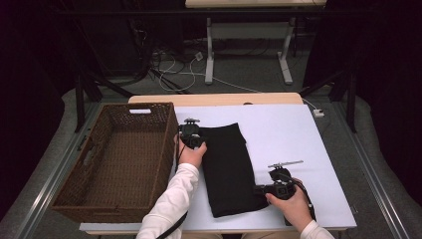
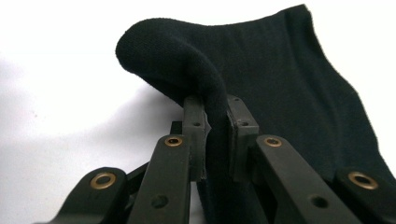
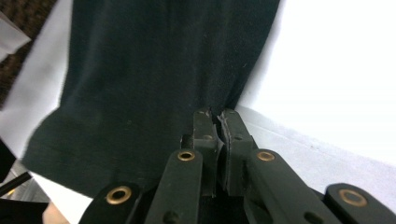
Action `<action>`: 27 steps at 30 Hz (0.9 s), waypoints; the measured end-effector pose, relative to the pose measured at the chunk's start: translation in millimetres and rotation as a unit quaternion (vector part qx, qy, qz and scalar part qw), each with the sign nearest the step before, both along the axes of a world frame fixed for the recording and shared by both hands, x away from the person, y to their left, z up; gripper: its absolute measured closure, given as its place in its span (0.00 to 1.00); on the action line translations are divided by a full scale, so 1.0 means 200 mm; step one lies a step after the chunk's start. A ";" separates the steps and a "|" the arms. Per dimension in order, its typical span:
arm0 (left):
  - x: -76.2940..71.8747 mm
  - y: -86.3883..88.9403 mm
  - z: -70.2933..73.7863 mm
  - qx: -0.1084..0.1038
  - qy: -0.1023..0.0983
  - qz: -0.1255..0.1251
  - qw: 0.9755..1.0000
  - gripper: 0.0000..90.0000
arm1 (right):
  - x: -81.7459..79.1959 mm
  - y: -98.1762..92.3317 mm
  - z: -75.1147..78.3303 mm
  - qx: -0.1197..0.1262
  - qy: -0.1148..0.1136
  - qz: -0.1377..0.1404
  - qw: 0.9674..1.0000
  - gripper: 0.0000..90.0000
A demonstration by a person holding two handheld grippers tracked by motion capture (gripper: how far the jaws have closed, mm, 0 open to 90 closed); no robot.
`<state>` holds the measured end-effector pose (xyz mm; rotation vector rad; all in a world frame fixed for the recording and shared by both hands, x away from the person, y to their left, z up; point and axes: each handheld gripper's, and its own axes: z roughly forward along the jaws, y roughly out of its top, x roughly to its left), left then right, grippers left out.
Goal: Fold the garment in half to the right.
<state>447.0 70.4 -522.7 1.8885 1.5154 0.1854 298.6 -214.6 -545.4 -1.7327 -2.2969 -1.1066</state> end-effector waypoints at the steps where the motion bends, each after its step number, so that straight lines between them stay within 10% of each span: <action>1: 0.00 0.00 0.01 -0.001 -0.001 -0.001 1.000 0.90 | 0.00 0.00 0.01 0.001 -0.002 -0.001 1.000 0.96; 27: -0.05 -0.11 0.25 0.018 -0.055 -0.054 0.997 0.90 | 0.00 -0.02 0.18 0.062 -0.030 0.002 0.998 0.97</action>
